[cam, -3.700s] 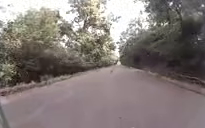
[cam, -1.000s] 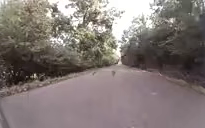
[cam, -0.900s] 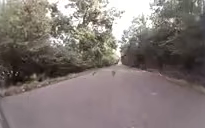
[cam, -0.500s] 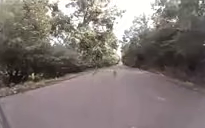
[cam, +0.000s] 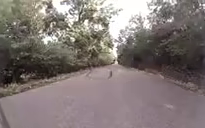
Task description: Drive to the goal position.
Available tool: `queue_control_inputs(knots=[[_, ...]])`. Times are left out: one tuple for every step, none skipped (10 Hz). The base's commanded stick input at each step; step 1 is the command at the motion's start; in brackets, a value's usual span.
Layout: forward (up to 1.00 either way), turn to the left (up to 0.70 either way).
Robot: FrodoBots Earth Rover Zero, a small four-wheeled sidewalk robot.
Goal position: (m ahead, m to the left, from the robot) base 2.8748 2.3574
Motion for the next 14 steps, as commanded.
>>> queue_control_inputs(knots=[[0.70, 0.00], [0.70, 0.00], [0.70, 0.00], [0.70, 0.00], [0.70, 0.00], [0.70, 0.00], [0.70, 0.00], [0.70, 0.00], [0.70, -0.01], [0.70, -0.05], [0.70, -0.14], [0.70, -0.22], [0.70, -0.29], [0.70, -0.31]])
